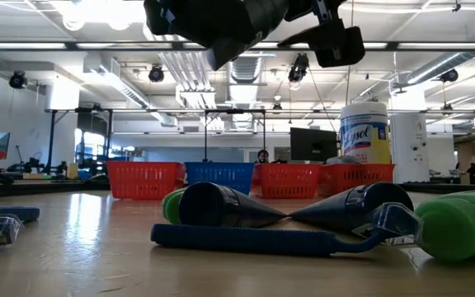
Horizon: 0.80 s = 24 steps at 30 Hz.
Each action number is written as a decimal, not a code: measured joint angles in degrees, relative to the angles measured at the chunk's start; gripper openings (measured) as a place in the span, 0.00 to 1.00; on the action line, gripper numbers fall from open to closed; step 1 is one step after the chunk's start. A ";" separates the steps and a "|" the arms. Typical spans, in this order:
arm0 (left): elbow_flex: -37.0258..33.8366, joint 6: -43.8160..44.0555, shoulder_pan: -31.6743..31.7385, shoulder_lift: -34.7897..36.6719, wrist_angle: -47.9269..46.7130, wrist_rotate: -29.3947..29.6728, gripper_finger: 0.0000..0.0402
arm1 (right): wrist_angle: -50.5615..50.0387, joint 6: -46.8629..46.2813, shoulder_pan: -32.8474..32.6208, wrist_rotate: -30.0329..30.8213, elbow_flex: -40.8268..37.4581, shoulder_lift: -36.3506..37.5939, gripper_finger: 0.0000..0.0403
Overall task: Pick & Place Travel size toiletries
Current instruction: Put the gray deodorant into the right red bin
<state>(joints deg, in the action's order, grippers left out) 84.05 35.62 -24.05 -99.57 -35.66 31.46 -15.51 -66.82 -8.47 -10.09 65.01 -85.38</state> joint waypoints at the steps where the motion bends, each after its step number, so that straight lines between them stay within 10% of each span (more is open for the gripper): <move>1: 0.00 -0.34 0.00 0.00 0.61 0.06 0.49 | 0.63 0.14 0.18 0.04 0.00 -0.02 0.74; 12: 0.02 -1.45 0.07 0.04 2.25 -0.40 0.49 | 1.30 0.91 0.53 -0.01 -0.38 -0.02 0.81; 24: 0.02 -1.44 0.64 0.04 2.09 0.46 0.49 | 1.49 -0.52 0.66 -0.70 -0.63 -0.02 0.59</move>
<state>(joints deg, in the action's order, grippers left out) 84.07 34.17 -23.41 -99.53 -33.57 31.92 -14.02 -67.34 -7.81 -10.79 64.38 -85.41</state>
